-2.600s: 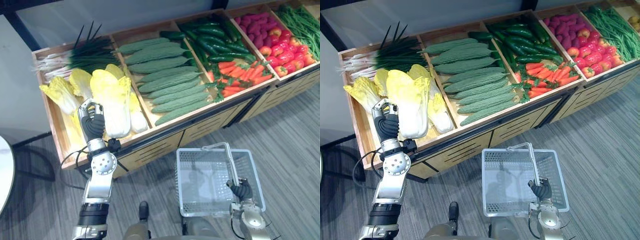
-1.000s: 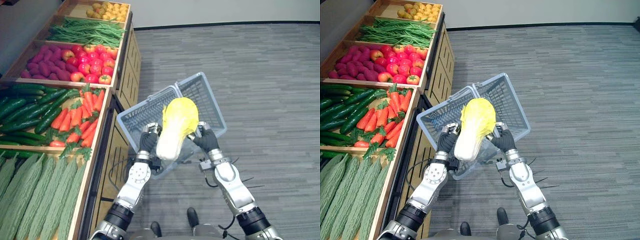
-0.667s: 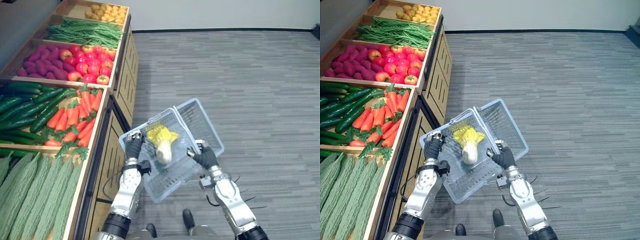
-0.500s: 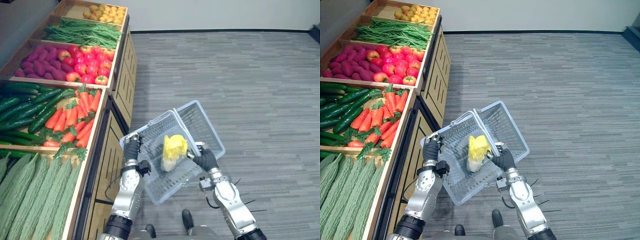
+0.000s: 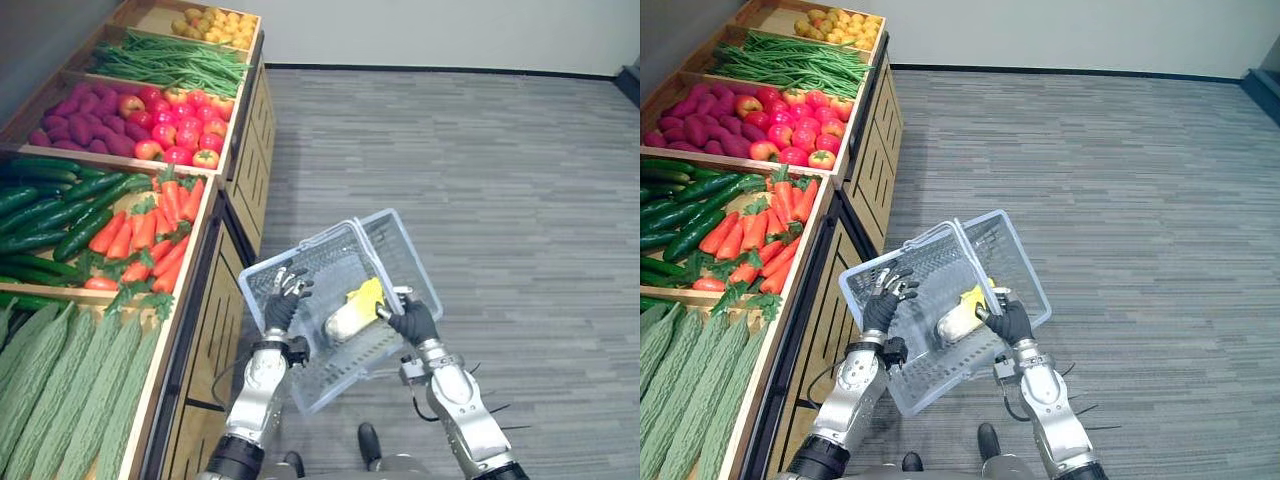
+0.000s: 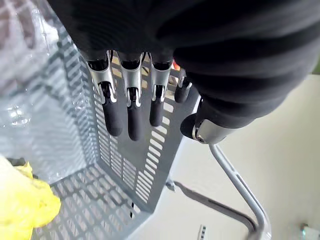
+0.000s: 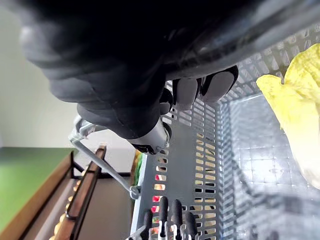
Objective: Pick vegetable in the basket
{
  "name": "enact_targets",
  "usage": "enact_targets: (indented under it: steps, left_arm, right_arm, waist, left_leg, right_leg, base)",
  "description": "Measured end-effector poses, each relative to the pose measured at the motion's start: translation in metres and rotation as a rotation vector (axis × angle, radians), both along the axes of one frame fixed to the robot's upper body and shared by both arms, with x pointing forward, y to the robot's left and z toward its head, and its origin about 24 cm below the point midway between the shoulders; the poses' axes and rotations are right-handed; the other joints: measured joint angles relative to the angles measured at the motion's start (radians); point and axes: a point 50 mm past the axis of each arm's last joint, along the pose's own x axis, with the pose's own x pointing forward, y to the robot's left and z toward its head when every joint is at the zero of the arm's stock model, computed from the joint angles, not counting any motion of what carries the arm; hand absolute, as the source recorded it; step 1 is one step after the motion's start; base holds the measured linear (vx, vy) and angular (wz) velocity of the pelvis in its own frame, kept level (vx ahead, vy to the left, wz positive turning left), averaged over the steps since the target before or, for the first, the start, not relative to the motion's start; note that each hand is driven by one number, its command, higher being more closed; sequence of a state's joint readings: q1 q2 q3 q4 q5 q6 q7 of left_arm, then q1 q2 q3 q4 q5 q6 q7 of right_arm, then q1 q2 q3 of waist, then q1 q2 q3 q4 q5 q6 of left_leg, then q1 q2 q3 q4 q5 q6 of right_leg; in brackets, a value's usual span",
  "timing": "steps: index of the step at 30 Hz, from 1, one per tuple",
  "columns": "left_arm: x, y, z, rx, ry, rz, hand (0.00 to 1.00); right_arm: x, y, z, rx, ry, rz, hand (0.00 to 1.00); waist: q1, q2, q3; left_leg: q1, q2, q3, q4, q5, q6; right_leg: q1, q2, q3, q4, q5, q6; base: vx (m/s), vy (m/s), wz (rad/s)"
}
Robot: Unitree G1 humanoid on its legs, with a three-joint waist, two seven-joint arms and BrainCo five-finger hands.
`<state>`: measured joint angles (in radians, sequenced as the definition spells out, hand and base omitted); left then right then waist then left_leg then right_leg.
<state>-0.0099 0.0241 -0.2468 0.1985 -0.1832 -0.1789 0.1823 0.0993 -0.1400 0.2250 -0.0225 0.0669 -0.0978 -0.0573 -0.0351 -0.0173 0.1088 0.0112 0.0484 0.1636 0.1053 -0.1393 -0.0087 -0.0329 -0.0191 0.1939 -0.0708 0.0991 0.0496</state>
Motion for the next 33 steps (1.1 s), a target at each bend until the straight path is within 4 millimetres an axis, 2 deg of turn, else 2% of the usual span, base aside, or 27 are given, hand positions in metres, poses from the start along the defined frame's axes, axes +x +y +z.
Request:
enact_targets:
  steps: [4, 7, 9, 12, 15, 17, 19, 20, 21, 25, 29, 33]
  left_arm:
    - [-0.014, -0.008, 0.014, -0.025, -0.067, -0.088, 0.0]
    - [-0.024, -0.005, 0.017, -0.043, -0.084, -0.116, 0.0]
    - [-0.028, -0.002, 0.019, -0.045, -0.092, -0.108, 0.0]
    - [-0.036, 0.013, 0.021, -0.058, -0.108, -0.051, 0.0]
    - [-0.044, 0.03, 0.015, -0.03, -0.084, -0.006, 0.0]
    - [-0.05, 0.043, 0.005, -0.003, -0.045, 0.032, 0.0]
    - [-0.057, 0.06, -0.028, 0.056, 0.102, 0.09, 0.0]
    - [-0.06, 0.063, -0.037, 0.081, 0.143, 0.096, 0.0]
    - [-0.067, 0.069, -0.055, 0.119, 0.231, 0.106, 0.0]
    - [-0.092, 0.08, -0.094, 0.237, 0.447, 0.101, 0.0]
    - [-0.104, 0.087, -0.108, 0.299, 0.533, 0.094, 0.0]
    - [-0.115, 0.092, -0.114, 0.344, 0.578, 0.111, 0.0]
  right_arm:
    - [-0.001, -0.022, -0.007, 0.007, 0.029, -0.121, 1.0]
    - [-0.006, -0.051, -0.024, -0.048, 0.096, -0.264, 1.0]
    - [-0.008, -0.059, -0.028, -0.069, 0.115, -0.299, 1.0]
    - [-0.021, -0.082, -0.042, -0.111, 0.178, -0.4, 1.0]
    - [-0.031, -0.094, -0.053, -0.117, 0.234, -0.45, 1.0]
    - [-0.042, -0.099, -0.059, -0.12, 0.267, -0.47, 1.0]
    - [-0.052, -0.103, -0.07, -0.122, 0.325, -0.487, 1.0]
    - [-0.054, -0.103, -0.072, -0.121, 0.338, -0.487, 1.0]
    - [-0.057, -0.103, -0.077, -0.12, 0.362, -0.488, 1.0]
    - [-0.065, -0.103, -0.087, -0.118, 0.413, -0.478, 1.0]
    - [-0.067, -0.101, -0.089, -0.107, 0.42, -0.477, 1.0]
    - [-0.066, -0.101, -0.088, -0.081, 0.415, -0.486, 1.0]
  waist:
    - [0.002, 0.002, -0.003]
    - [0.022, 0.016, -0.028]
    - [0.022, 0.022, -0.033]
    - [0.024, 0.03, -0.039]
    - [0.024, 0.03, -0.039]
    - [0.023, 0.03, -0.039]
    - [0.021, 0.03, -0.045]
    - [0.021, 0.03, -0.047]
    - [0.021, 0.03, -0.048]
    - [0.023, 0.029, -0.048]
    - [0.025, 0.028, -0.047]
    - [0.034, 0.023, -0.045]
  left_leg:
    - [0.002, -0.001, -0.02, 0.0, 0.003, 0.002]
    - [0.0, -0.004, -0.032, -0.003, 0.007, 0.003]
    - [-0.004, -0.007, -0.04, -0.005, 0.012, 0.004]
    - [-0.001, -0.019, -0.065, -0.03, 0.032, 0.007]
    - [0.002, -0.019, -0.07, -0.036, 0.033, 0.006]
    - [0.004, -0.019, -0.077, -0.036, 0.035, 0.004]
    - [0.005, -0.02, -0.083, -0.039, 0.039, -0.003]
    - [0.005, -0.02, -0.083, -0.039, 0.039, -0.003]
    - [0.005, -0.02, -0.084, -0.04, 0.041, -0.003]
    - [0.004, -0.021, -0.086, -0.041, 0.045, -0.003]
    - [0.004, -0.021, -0.085, -0.043, 0.045, -0.003]
    - [0.0, -0.019, -0.06, -0.031, 0.04, 0.002]
  right_leg:
    - [0.011, -0.002, -0.013, 0.0, -0.002, 0.003]
    - [0.013, -0.006, -0.032, 0.0, -0.004, 0.005]
    - [0.013, -0.01, -0.038, 0.0, -0.004, 0.006]
    - [0.015, -0.02, -0.057, 0.0, -0.008, 0.011]
    - [0.021, -0.021, -0.06, 0.0, -0.008, 0.01]
    - [0.026, -0.021, -0.074, 0.0, -0.009, 0.011]
    - [0.027, -0.022, -0.086, 0.0, -0.012, 0.014]
    - [0.027, -0.022, -0.087, 0.0, -0.012, 0.013]
    - [0.027, -0.022, -0.089, 0.0, -0.012, 0.014]
    - [0.026, -0.023, -0.096, 0.0, -0.012, 0.014]
    - [0.026, -0.024, -0.096, -0.001, -0.013, 0.015]
    - [0.012, -0.019, -0.073, 0.001, -0.015, 0.018]
  base:
    - [-0.01, 0.002, 0.15]
    - [-0.02, -0.005, 0.11]
    - [-0.01, 0.0, 0.15]
    - [-0.03, 0.002, 0.25]
    - [-0.05, -0.005, 0.06]
    - [-0.05, -0.013, 0.11]
    - [-0.04, -0.018, 0.09]
    - [-0.04, -0.013, 0.02]
    - [0.0, 0.0, 0.0]
    - [-0.01, -0.004, 0.05]
    - [0.0, 0.0, 0.0]
    - [0.0, 0.002, -0.16]
